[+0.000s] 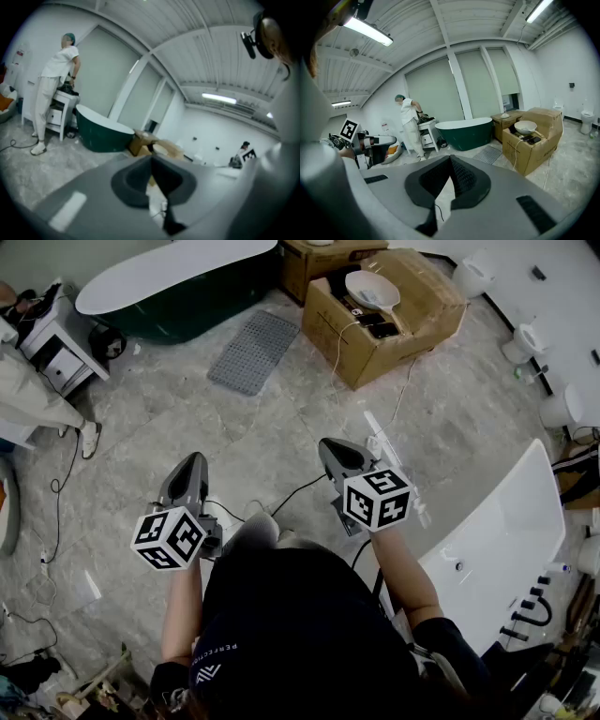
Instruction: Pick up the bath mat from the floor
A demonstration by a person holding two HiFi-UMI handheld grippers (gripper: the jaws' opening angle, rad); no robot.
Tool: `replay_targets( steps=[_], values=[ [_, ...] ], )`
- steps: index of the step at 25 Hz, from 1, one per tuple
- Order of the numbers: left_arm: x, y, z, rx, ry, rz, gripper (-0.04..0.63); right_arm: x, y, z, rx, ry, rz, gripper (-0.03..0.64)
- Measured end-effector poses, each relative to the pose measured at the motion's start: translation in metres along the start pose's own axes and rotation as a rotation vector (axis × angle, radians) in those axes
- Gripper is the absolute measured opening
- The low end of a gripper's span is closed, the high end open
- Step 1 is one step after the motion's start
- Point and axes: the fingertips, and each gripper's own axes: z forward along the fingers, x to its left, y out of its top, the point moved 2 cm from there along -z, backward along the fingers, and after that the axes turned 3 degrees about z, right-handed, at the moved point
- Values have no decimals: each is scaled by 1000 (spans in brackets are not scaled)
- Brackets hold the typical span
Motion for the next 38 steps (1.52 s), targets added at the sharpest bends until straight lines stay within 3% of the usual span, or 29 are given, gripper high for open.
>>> replay_targets(
  steps=[10, 18, 27, 32, 38],
  values=[
    [1, -8, 39, 64, -42, 102, 6, -24, -5, 18, -22, -8, 122, -1],
    [31, 3, 112, 88, -16, 112, 6, -53, 17, 65, 18, -22, 129, 0],
    [83, 30, 187, 102, -1, 51, 6, -87, 76, 158, 42, 12, 82, 0],
    [122, 39, 220, 124, 13, 51, 6, -90, 92, 208, 91, 24, 55, 0],
    [132, 39, 252, 154, 27, 88, 6, -105, 107, 248, 151, 51, 26, 0]
  ],
)
